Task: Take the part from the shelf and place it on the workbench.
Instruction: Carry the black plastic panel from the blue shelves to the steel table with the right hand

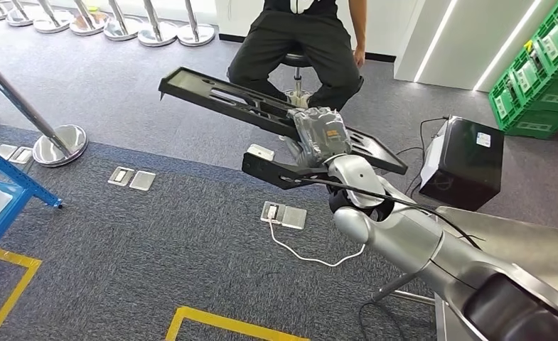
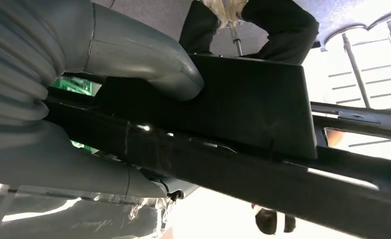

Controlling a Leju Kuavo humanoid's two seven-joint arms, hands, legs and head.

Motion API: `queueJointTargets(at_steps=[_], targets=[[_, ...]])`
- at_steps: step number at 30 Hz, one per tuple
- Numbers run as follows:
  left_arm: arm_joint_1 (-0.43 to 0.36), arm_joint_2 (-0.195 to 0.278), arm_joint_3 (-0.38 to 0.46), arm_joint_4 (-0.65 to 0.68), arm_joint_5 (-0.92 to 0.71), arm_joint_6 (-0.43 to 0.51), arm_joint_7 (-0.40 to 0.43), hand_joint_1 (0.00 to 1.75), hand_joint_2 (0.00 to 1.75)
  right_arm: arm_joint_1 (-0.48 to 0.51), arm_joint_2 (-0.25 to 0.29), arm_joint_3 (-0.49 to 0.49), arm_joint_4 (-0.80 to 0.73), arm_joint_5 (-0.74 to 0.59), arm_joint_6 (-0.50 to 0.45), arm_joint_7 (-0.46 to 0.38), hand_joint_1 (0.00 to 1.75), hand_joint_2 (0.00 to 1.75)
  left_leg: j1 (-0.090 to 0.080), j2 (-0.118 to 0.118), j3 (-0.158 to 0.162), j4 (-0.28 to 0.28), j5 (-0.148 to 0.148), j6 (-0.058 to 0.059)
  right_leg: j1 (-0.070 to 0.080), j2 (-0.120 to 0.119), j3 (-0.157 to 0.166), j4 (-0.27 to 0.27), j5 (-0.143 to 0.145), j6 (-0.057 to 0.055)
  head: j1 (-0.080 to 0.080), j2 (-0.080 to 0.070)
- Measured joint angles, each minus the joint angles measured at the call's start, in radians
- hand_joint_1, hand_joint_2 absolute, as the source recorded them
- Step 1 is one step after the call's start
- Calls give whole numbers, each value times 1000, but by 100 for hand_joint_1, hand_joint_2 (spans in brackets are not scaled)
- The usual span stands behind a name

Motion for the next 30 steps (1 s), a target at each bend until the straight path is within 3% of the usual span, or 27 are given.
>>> queueJointTargets(at_steps=[2, 5, 6, 7, 9, 11, 12, 14, 16, 18, 20, 21, 22, 23, 26, 27, 30], targets=[[0, -1, 0, 0, 0, 0, 0, 0, 175, -2, -1, -1, 1, 0, 0, 0, 175, 175, 6, 15, 6, -19, 11, 8, 3, -22, -22, 47, -33, 12, 11, 0], [1, -2, 0, 0, 0, 0, 0, 0, 175, -1, 0, -1, 2, 0, 0, 0, 175, 175, 5, 35, 5, -23, 15, 12, -5, -56, -101, 222, -116, 24, 32, 0], [1, -2, 0, 0, 0, 0, 0, 0, 175, 1, 0, 0, 3, 0, 0, 0, 175, 175, 5, 42, 5, -21, 14, 12, -7, -59, -115, 255, -121, 27, 36, 0], [1, -2, 0, 0, 0, 0, 0, 0, 175, 3, -1, 0, 4, 0, 0, 0, 175, 175, 6, 48, 5, -20, 13, 10, -10, -62, -111, 250, -108, 30, 41, 0], [1, -2, 0, 0, 0, 0, 0, 0, 175, 2, -1, 0, 5, 0, 0, 0, 175, 175, 8, 59, 5, -13, 7, 3, -12, -78, -52, 135, -47, 32, 52, 0], [1, -2, 0, 0, 0, 0, 0, 0, 175, 0, 0, 0, 5, 0, 0, 1, 175, 175, 4, 68, 3, -3, -1, -7, -7, -101, 4, 23, -12, 23, 63, 0], [1, -2, 0, 0, 0, 0, 0, 0, 175, 0, 0, 0, 5, 0, 0, 1, 175, 175, 1, 72, 2, 1, -4, -12, -4, -106, 13, 0, -10, 17, 63, 0], [0, -2, 0, 0, 0, 0, 0, 0, 175, 0, 0, 0, 6, 0, 0, 1, 175, 175, -1, 81, 1, 3, -5, -21, -2, -93, 10, -3, -11, 3, 55, 0], [0, -2, 0, 0, 0, 0, 0, 0, 175, -1, 0, 0, 6, 0, -1, 1, 175, 175, 3, 74, -2, 21, -21, -33, -3, -83, 10, -7, -7, -9, 49, 0], [0, -2, 0, 0, 0, 0, 0, 0, 175, -2, 2, 0, 6, 0, -1, 0, 175, 175, 7, 51, -35, 105, -75, -42, -7, -74, 11, -11, -4, -19, 39, 0], [2, -2, 0, 0, 0, 0, 0, 0, 175, -2, 3, 0, 6, 0, -1, 0, 175, 175, 8, 38, -95, 239, -136, -47, -5, -62, 11, -10, -4, -24, 26, 0], [3, -2, 0, 0, 0, 0, 0, 0, 175, -1, 3, 0, 6, 0, 0, 0, 175, 175, 8, 37, -116, 283, -147, -47, -4, -55, 11, -10, -4, -24, 22, 0], [3, -2, 0, 0, 0, 0, 0, 0, 175, -1, 3, 0, 6, 0, 0, 0, 175, 175, 8, 36, -121, 292, -139, -46, -4, -47, 12, -10, -4, -24, 18, 0], [4, -2, 0, 0, 0, 0, 0, 0, 175, 0, 3, 0, 6, 0, 0, 0, 175, 175, 8, 34, -108, 261, -112, -43, -4, -40, 13, -10, -4, -24, 14, 0], [3, -1, 0, 1, 0, 0, 0, 0, 175, -1, 4, 0, 6, 0, -1, 0, 175, 175, 7, 9, -25, 68, -17, -29, -2, -20, 14, -7, -4, -21, 2, 0], [3, -1, 0, 1, 0, 0, 0, 0, 175, -1, 4, 0, 6, 0, -1, 0, 175, 175, 6, 2, -10, 29, -6, -26, -2, -15, 11, -6, -2, -17, 1, 0], [1, -2, 0, 1, 0, 0, 0, 0, 175, -1, 4, 0, 6, 0, -1, 0, 175, 175, 5, 9, -6, 5, -2, -15, -6, -6, 5, -8, 1, 2, 2, 0]])
